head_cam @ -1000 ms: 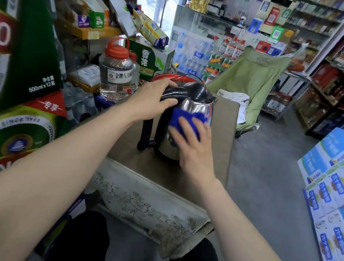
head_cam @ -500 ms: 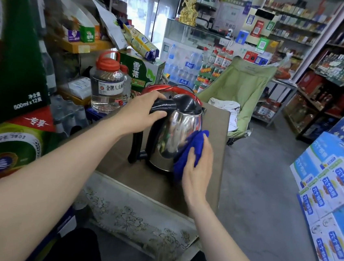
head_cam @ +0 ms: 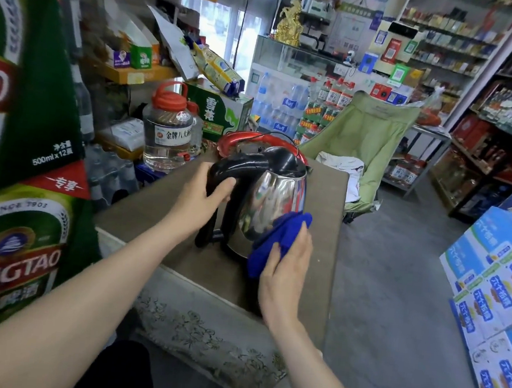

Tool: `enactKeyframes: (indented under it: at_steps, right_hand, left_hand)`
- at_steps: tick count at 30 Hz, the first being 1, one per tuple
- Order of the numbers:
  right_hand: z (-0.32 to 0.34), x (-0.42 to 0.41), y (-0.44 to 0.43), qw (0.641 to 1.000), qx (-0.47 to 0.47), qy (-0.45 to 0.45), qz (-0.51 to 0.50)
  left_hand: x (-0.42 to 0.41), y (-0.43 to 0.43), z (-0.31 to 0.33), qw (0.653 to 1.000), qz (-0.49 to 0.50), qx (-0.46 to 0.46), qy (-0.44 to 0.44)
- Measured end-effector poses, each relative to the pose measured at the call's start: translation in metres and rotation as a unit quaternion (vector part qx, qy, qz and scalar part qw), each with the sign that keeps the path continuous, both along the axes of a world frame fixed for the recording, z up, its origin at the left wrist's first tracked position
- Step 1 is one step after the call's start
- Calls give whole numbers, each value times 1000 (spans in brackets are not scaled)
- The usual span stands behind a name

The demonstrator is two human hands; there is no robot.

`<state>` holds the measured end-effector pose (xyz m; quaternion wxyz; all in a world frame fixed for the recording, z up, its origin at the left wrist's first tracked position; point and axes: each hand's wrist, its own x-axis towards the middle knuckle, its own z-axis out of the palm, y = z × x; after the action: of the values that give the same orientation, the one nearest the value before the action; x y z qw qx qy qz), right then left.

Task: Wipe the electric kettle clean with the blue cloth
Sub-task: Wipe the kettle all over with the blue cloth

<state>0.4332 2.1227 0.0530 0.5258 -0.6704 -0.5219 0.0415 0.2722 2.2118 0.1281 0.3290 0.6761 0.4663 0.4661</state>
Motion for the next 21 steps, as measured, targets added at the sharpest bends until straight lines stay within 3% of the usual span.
enactKeyframes:
  at_steps: [3,6,10,14,16,18,21]
  right_hand:
    - [2,-11,-8,981,40,-175,68]
    - [32,7,19,927,114,-354,47]
    - [43,8,38,888,151,-434,-1]
    - [-18,23,21,795,127,-583,114]
    - [-23,30,17,768,105,-611,159]
    - [-6,28,19,785,115,-591,145]
    - [16,22,26,852,139,-500,73]
  left_hand:
    - [0,-7,-21,999,10,-32,-22]
    - [3,-11,-22,999,-9,-47,-17]
    - [5,-11,-19,998,-12,-60,-12]
    - [6,-9,-20,998,4,-58,14]
    - [4,-10,-19,998,1,-54,30]
    - [3,-7,-18,998,-6,-65,24]
    - [2,-5,-20,997,-8,-75,28]
